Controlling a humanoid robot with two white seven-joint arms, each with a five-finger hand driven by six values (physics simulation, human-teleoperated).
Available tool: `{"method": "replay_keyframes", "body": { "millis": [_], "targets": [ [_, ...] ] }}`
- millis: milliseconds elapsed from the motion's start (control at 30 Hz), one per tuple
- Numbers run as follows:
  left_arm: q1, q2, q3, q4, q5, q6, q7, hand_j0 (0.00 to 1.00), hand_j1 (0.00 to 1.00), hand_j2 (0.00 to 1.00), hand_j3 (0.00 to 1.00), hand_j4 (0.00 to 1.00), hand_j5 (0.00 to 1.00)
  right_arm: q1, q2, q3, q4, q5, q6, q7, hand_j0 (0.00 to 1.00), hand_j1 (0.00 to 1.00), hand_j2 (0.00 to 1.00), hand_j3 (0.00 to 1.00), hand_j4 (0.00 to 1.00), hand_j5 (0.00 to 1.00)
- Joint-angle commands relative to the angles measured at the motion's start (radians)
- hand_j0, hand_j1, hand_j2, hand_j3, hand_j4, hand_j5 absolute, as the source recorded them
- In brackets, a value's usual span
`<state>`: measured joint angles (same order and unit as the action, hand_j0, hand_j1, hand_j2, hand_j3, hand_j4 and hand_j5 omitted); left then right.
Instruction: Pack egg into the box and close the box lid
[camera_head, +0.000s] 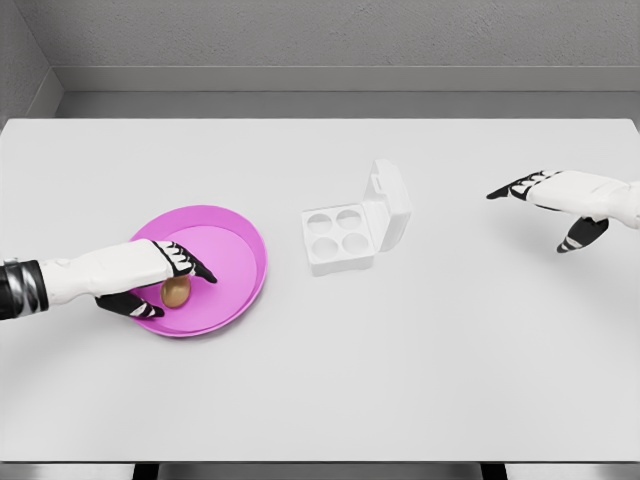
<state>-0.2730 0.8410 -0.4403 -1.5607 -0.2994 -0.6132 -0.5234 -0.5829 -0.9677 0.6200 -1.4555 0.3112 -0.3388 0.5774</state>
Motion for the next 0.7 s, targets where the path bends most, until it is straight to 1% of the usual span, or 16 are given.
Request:
{"method": "replay_keyframes", "body": {
  "millis": [0, 333, 600, 667],
  "targets": [
    [0.000, 0.000, 0.000, 0.007, 0.006, 0.002, 0.002, 0.84, 0.84, 0.84, 0.84, 0.84, 0.84, 0.000, -0.002, 0.000, 0.000, -0.003, 0.001, -0.001, 1.00, 1.00, 1.00, 1.00, 1.00, 1.00],
    [-0.002, -0.022, 0.000, 0.034, 0.006, 0.002, 0.003, 0.84, 0.84, 0.84, 0.84, 0.84, 0.84, -0.003, -0.005, 0.001, -0.002, -0.004, 0.001, 0.002, 1.00, 1.00, 1.00, 1.00, 1.00, 1.00],
    [-0.003, -0.028, -0.001, 0.034, 0.003, 0.002, -0.003, 0.83, 0.83, 0.83, 0.83, 0.83, 0.83, -0.003, -0.003, 0.001, 0.000, -0.003, 0.003, 0.002, 1.00, 1.00, 1.00, 1.00, 1.00, 1.00],
    [-0.003, -0.033, 0.000, 0.034, -0.009, 0.002, -0.001, 0.83, 0.83, 0.83, 0.83, 0.83, 0.83, -0.002, -0.003, 0.001, 0.000, -0.003, 0.003, 0.001, 1.00, 1.00, 1.00, 1.00, 1.00, 1.00]
  ]
}}
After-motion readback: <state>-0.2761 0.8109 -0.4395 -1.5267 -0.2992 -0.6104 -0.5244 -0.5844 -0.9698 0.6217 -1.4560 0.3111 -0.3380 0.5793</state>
